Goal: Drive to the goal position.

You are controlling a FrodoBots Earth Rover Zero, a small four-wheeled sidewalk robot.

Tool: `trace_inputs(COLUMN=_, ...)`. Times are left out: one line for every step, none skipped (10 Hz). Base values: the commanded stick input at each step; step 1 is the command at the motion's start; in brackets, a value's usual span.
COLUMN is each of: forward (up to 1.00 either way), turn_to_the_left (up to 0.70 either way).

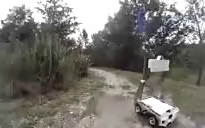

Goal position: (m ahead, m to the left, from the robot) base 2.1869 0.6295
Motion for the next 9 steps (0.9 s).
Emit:
trace_inputs(forward=0.85, turn_to_the_left=0.00)
trace_inputs(forward=0.85, turn_to_the_left=0.00)
trace_inputs(forward=0.85, turn_to_the_left=0.00)
trace_inputs(forward=0.85, turn_to_the_left=0.00)
trace_inputs(forward=0.85, turn_to_the_left=0.00)
trace_inputs(forward=0.85, turn_to_the_left=0.00)
trace_inputs(forward=0.85, turn_to_the_left=0.00)
trace_inputs(forward=0.85, turn_to_the_left=0.00)
trace_inputs(forward=0.85, turn_to_the_left=0.00)
